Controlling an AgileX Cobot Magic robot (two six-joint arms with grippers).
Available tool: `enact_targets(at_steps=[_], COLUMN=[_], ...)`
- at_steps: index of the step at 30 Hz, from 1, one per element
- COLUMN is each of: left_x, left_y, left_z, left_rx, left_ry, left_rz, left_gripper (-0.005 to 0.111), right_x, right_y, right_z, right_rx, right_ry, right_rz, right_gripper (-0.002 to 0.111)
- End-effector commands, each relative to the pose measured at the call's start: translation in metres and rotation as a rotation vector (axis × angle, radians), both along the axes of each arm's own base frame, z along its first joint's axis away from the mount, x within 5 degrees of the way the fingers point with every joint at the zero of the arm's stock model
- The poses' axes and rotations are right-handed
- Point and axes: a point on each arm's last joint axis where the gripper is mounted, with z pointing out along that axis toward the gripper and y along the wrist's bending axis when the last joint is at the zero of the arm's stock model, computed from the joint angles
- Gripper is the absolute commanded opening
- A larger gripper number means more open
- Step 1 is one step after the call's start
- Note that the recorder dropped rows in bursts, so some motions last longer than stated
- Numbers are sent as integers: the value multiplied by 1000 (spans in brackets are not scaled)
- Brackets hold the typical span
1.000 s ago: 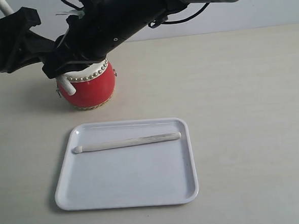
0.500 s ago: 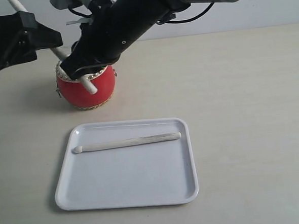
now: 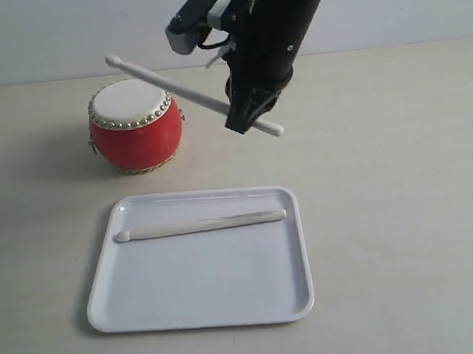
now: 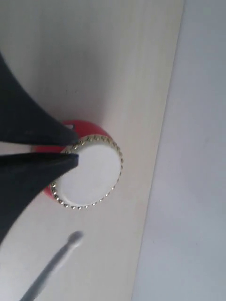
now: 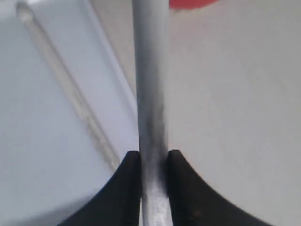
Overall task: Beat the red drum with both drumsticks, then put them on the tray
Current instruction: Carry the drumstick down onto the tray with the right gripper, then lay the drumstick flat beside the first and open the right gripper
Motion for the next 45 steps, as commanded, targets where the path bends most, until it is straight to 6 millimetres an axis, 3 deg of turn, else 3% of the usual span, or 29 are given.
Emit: enact_targets(at_steps=[1,7,12,18,22,33,45], left_x=[0,0,0,-1,-1,-1,-1], left_y=[8,8,8,7,7,7,7], left_z=[3,3,3,1,0,0,0], left_rx=[36,76,77,71,72,72,72], left_ry=[-28,-40,-39,-26,-26,-26,-26], left_rz=[32,13,9,-6,-3,-3,-3], left_gripper=[0,0,0,0,0,0,0], right_x=[-11,-26,-61,-84,-88,-89,-87], right_y=[-6,6,21,16,14,20,22], right_z=[4,-7,-36,-68,-87,-110,-115], right_rx=[-63,-63,-169,-199,-167,-144,-136], right_ry=[85,134,202,311,260,294,277], right_rz=[97,171,271,251,264,308,295], right_gripper=[0,0,0,0,0,0,0])
